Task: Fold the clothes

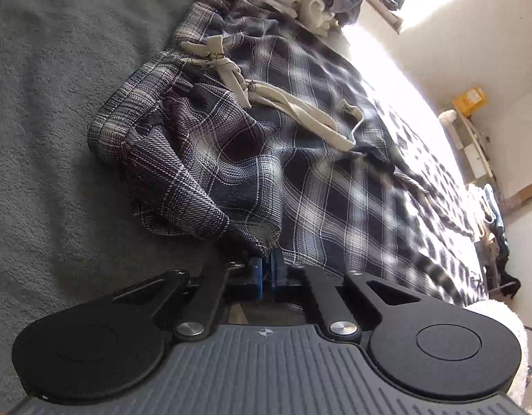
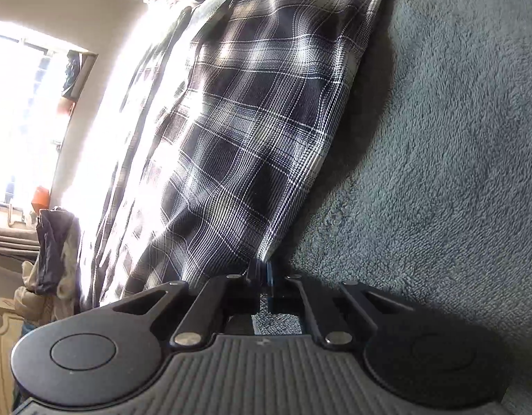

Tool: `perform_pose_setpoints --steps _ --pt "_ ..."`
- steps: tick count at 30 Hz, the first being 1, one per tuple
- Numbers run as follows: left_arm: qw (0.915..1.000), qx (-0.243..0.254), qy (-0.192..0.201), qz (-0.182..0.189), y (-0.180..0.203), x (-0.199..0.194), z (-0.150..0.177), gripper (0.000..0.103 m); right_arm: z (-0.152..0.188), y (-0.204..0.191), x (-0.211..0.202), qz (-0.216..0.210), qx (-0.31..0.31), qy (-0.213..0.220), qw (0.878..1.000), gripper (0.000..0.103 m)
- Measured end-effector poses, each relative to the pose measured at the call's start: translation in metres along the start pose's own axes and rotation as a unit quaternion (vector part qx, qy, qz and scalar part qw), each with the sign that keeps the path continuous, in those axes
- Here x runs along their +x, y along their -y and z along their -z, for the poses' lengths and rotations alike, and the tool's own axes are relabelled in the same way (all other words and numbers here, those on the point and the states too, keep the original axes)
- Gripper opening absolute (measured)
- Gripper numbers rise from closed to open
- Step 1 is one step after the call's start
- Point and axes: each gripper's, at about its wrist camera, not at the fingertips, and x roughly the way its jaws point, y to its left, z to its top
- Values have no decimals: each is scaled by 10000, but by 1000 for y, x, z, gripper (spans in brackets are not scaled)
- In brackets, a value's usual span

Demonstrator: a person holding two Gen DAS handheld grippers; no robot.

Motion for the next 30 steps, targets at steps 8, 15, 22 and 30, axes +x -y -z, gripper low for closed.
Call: perform_pose_setpoints --steps 8,15,22,30 --pt "9990 103 -200 -379 -18 -13 3 0 -6 -20 -20 1055 -1028 -69 9891 0" --pt "9995 -69 -320 10 -20 -10 3 14 -6 -99 -26 88 -2597 373 9649 2" --pt "9991 69 -374 179 -6 -4 -2 44 11 -167 66 -301 -3901 -345 9196 2" --pt "9988 -185 -349 302 -24 -9 -5 52 23 -90 20 370 -4066 -1273 9039 1"
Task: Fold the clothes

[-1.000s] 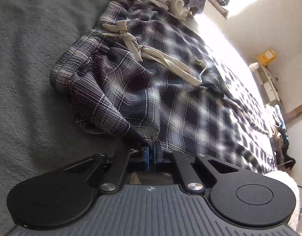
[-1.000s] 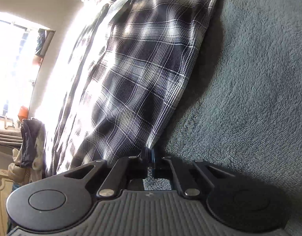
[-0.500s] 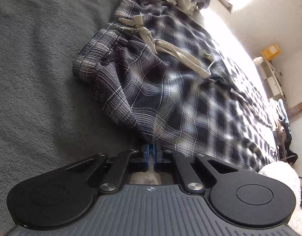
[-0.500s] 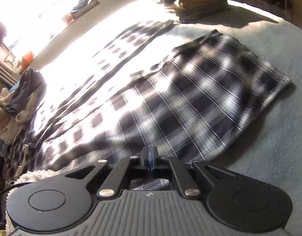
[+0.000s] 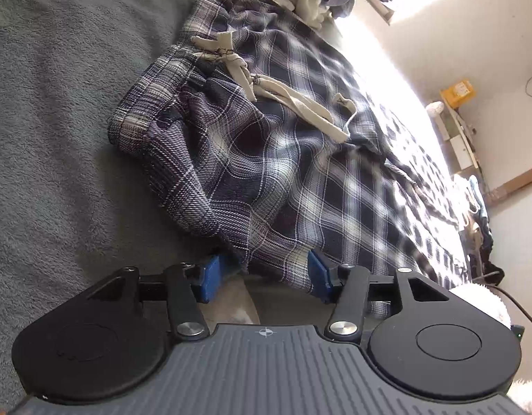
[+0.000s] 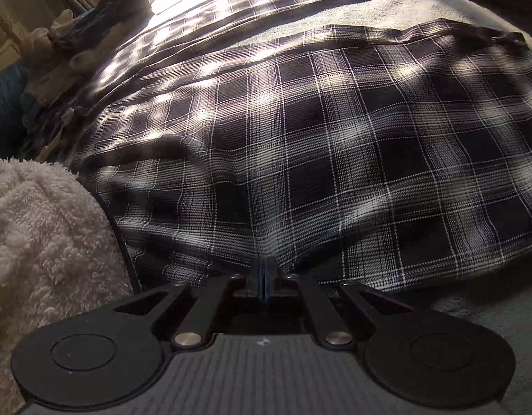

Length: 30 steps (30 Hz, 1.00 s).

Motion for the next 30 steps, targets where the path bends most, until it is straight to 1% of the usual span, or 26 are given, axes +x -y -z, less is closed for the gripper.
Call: perform_pose_setpoints --steps 1,2,4,5,7,8,9,10,11,13,14,15,16,17,18,19,21,22,23,24,25,26,27,28,29,30 --pt "10000 -61 -8 3 -2 0 -1 52 2 2 -7 89 -27 -38 9999 2" --pt "9999 -123 -15 6 -4 0 -2 52 -1 3 -14 2 62 89 9999 2" --pt "9999 -133 19 39 -2 -1 -4 52 -18 0 -23 -443 348 546 9969 2" --pt "9999 -124 43 60 0 -2 -4 53 -29 -3 -24 -723 451 771 9934 2" --pt "9999 -69 97 102 4 -4 -4 54 -56 -20 -6 -1183 494 935 9873 2" --pt "9998 -48 116 124 6 -5 -3 56 -68 -29 8 -1411 502 900 9846 2" --pt "9998 -32 126 143 8 -5 -3 56 -79 -38 24 -1643 513 812 9817 2" --pt "9998 -31 132 156 9 -5 -2 57 -89 -46 43 -1867 540 618 9790 2" --pt "9998 -38 140 165 9 -5 -1 57 -94 -51 61 -1984 528 282 9783 2" --pt "9997 -52 156 184 10 -4 0 57 -98 -56 93 -2085 442 -484 9758 2" --pt "9997 -57 153 204 10 -4 0 57 -96 -52 101 -2254 516 -793 9697 1" --pt "9996 -60 141 231 9 -3 0 58 -91 -44 106 -2498 664 -1055 9602 1" --pt "9996 -58 102 243 7 -1 0 58 -86 -37 105 -2629 735 -1234 9541 1" --pt "9997 -51 45 246 6 1 0 58 -81 -30 101 -2692 760 -1361 9504 2" --pt "9997 -47 -14 255 5 3 -1 58 -78 -25 93 -2679 731 -1359 9510 2" --pt "9996 -53 -63 266 5 5 -1 58 -74 -16 80 -2642 782 -1144 9545 2" --pt "9995 -79 -143 287 3 9 -2 58 -66 7 50 -2591 1023 -549 9588 4" --pt "9994 -97 -170 296 3 10 -3 58 -62 19 35 -2561 1142 -250 9595 9" --pt "9993 -119 -188 305 3 11 -3 58 -56 34 23 -2437 1363 63 9602 14" --pt "9993 -142 -197 297 2 13 -3 59 -48 51 12 -2250 1646 385 9596 24" --pt "9993 -167 -200 278 2 14 -4 59 -38 71 2 -1972 2011 618 9575 29" --pt "9993 -191 -204 258 1 16 -4 60 -26 92 -4 -1656 2390 765 9537 29" --pt "9993 -221 -208 236 1 17 -4 60 -13 111 -10 -1349 2742 891 9480 28" --pt "9992 -255 -213 211 0 18 -5 60 -1 129 -15 -1202 3071 1033 9384 24" --pt "9992 -274 -222 186 0 19 -5 60 14 147 -25 -1071 3496 1324 9213 22" --pt "9993 -262 -228 158 1 20 -6 60 30 166 -37 -881 3974 1699 8975 22"
